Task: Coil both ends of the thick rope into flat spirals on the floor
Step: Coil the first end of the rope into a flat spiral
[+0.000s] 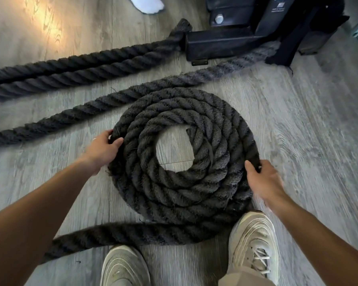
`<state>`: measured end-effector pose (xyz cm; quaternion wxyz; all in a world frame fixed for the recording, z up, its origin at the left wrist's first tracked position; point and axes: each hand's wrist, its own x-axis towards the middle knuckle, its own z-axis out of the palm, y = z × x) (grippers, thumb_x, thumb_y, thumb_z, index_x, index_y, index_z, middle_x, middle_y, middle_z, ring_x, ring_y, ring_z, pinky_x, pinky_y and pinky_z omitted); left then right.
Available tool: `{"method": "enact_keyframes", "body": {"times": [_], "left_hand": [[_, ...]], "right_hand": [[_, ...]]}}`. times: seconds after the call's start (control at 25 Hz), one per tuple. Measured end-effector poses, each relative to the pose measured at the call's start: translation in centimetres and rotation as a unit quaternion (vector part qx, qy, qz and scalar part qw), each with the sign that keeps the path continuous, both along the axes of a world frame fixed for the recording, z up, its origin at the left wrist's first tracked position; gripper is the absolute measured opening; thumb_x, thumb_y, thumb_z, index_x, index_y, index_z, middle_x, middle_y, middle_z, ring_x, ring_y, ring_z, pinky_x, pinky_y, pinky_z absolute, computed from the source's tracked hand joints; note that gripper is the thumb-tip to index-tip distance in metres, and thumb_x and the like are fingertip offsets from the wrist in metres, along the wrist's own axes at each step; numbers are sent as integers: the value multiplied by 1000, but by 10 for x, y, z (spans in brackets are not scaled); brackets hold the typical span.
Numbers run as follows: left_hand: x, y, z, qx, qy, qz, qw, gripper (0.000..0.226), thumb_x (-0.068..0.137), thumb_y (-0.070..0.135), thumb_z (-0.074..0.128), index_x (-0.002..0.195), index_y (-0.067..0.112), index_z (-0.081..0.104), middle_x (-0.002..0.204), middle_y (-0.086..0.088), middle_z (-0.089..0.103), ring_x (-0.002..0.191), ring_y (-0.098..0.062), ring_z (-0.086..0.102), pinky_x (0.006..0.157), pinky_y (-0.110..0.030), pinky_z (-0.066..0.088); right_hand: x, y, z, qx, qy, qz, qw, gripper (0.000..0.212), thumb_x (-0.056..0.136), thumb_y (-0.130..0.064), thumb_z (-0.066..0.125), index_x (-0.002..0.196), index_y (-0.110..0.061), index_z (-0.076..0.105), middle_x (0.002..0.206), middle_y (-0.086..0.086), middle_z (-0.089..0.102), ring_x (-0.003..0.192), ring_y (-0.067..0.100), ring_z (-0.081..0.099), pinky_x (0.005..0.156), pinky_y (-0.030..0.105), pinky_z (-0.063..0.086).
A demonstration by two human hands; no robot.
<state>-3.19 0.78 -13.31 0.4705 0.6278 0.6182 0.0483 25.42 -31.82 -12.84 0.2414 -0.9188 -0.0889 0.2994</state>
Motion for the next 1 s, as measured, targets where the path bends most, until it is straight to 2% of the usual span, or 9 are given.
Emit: {"method": "enact_keyframes", "body": {"times": [0.12,0.28,0.36,0.48,0.6,0.68,0.76,0.92,1.0], "left_hand": [[-14,-15,-1,-36,-10,55,998,52,97,38,63,144,23,46,127,-9,65,107,-29,66,93,-46,55],[-40,-69,2,-99,-63,168,979,42,95,36,68,130,26,46,118,-6,68,97,-26,70,62,-37,60],[-50,-87,3,-123,-80,204,968,44,92,34,72,126,26,46,111,-5,70,88,-25,74,51,-33,59],[-54,-79,4,-111,-74,210,968,47,84,38,80,122,27,54,104,-1,72,73,-16,74,43,-24,53],[-40,-43,3,-46,-88,176,979,51,85,39,78,131,26,57,106,7,70,84,-7,68,57,-22,53],[-25,-16,4,-15,-86,126,988,54,88,37,76,137,26,56,105,12,66,89,-6,65,72,-27,53],[-16,3,4,2,-57,73,996,51,90,39,74,137,27,57,104,12,65,90,-7,65,77,-31,54],[-19,6,-5,24,-22,54,998,44,90,40,72,128,21,62,106,2,69,95,-20,69,87,-44,58],[-27,-6,-7,1,-37,85,996,42,90,38,73,125,17,61,111,-4,71,97,-23,70,85,-46,60]], "right_hand": [[26,30,5,5,2,27,1000,42,100,-49,50,121,-14,59,106,9,65,91,29,61,78,37,51],[61,83,20,30,-11,46,998,37,95,-46,61,114,-15,69,114,11,70,105,33,65,94,42,54],[67,96,22,65,-9,20,998,38,90,-48,68,116,-20,71,115,4,72,107,27,66,94,38,54],[49,73,20,94,-9,-35,995,44,88,-54,66,125,-30,66,111,-5,69,98,19,65,78,28,52],[15,25,11,102,8,-47,994,48,90,-55,64,132,-32,56,109,-6,67,95,18,64,79,29,50],[-5,1,7,88,19,-50,995,44,90,-57,62,125,-33,55,97,-12,66,82,10,64,63,22,48],[-16,-10,3,61,14,-40,997,40,91,-61,59,121,-33,55,89,-16,63,75,5,60,54,18,40],[0,-1,-3,43,10,0,999,37,96,-54,56,117,-23,59,93,-3,66,78,13,62,60,27,47],[22,17,0,37,11,23,999,31,97,-50,58,113,-24,61,99,0,68,81,15,63,63,29,50]]}}
